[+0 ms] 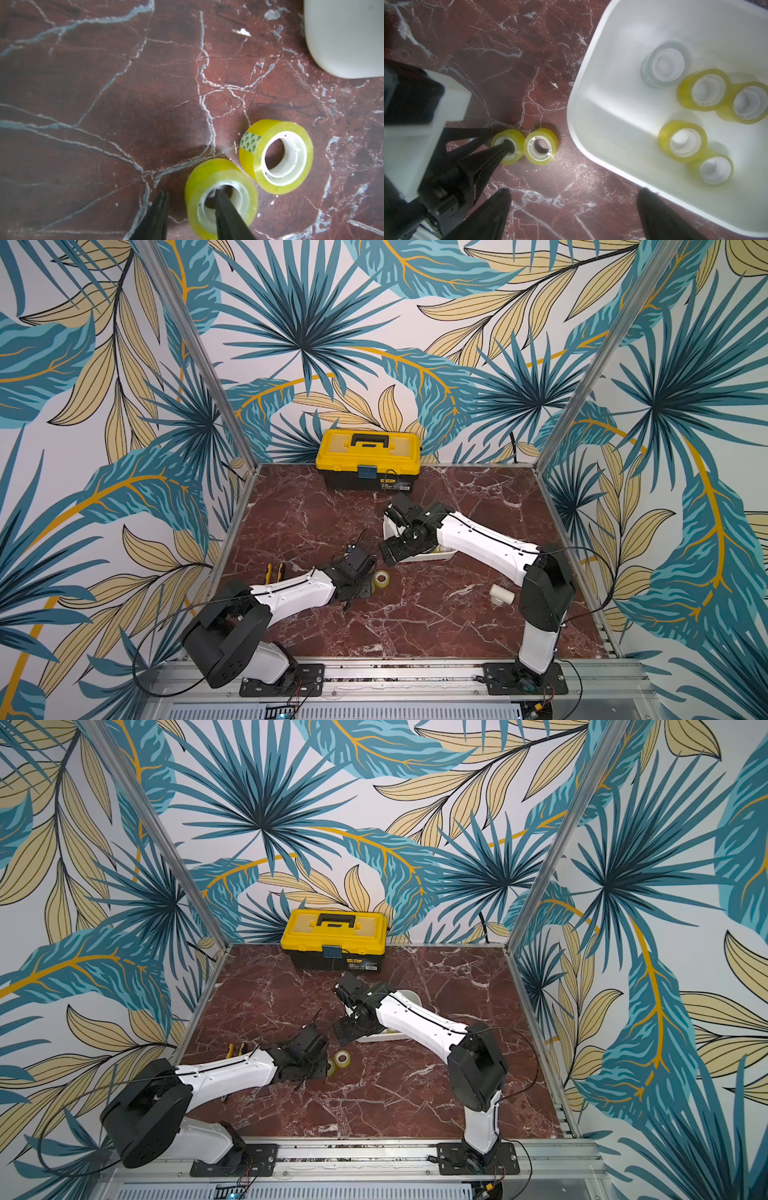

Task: Put the transparent tape into the storage box
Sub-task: Pick up the tape at the center of the board.

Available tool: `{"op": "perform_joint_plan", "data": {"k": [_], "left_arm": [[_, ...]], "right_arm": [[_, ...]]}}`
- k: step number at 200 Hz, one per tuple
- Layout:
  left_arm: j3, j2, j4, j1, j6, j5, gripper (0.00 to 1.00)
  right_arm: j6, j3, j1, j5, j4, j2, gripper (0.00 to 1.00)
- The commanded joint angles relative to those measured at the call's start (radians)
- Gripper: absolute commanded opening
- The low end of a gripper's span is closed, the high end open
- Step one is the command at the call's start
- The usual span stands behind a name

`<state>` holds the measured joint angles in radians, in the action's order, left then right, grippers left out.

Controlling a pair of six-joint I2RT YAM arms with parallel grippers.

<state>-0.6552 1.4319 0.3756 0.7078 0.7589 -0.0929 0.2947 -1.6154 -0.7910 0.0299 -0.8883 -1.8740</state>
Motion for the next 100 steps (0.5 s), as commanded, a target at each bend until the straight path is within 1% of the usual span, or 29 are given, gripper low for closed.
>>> {"op": "perform_joint_plan", "data": {"k": [1,14,30,33,43,73,100], "left_arm": [[0.052,-0.012,0.007,0.008,0.029,0.002,0.35],[0.049,-0.012,0.014,0.01,0.03,-0.007,0.26],[0.037,-0.021,0.028,0.012,0.027,-0.007,0.12],[0.033,-0.024,0.03,0.012,0.026,-0.036,0.09],[0.022,-0.029,0.04,0.012,0.023,-0.05,0.0],[-0.009,-0.043,0.068,0.013,0.019,-0.076,0.0],[-0.027,-0.084,0.102,0.013,0.022,-0.113,0.0]], "right_arm": [[-0.006,0.003,0.0,0.019,-0.009,0.016,0.99],[-0.005,0.005,0.0,0.021,-0.009,0.019,1.0],[-0.005,0.005,0.001,0.024,-0.009,0.024,0.99],[-0.005,0.006,0.0,0.026,-0.01,0.027,1.0],[-0.006,0.005,0.001,0.029,-0.009,0.027,0.99],[-0.007,0.001,0.001,0.032,-0.009,0.033,1.0],[-0.009,-0.001,0.001,0.043,-0.008,0.045,1.0]]}}
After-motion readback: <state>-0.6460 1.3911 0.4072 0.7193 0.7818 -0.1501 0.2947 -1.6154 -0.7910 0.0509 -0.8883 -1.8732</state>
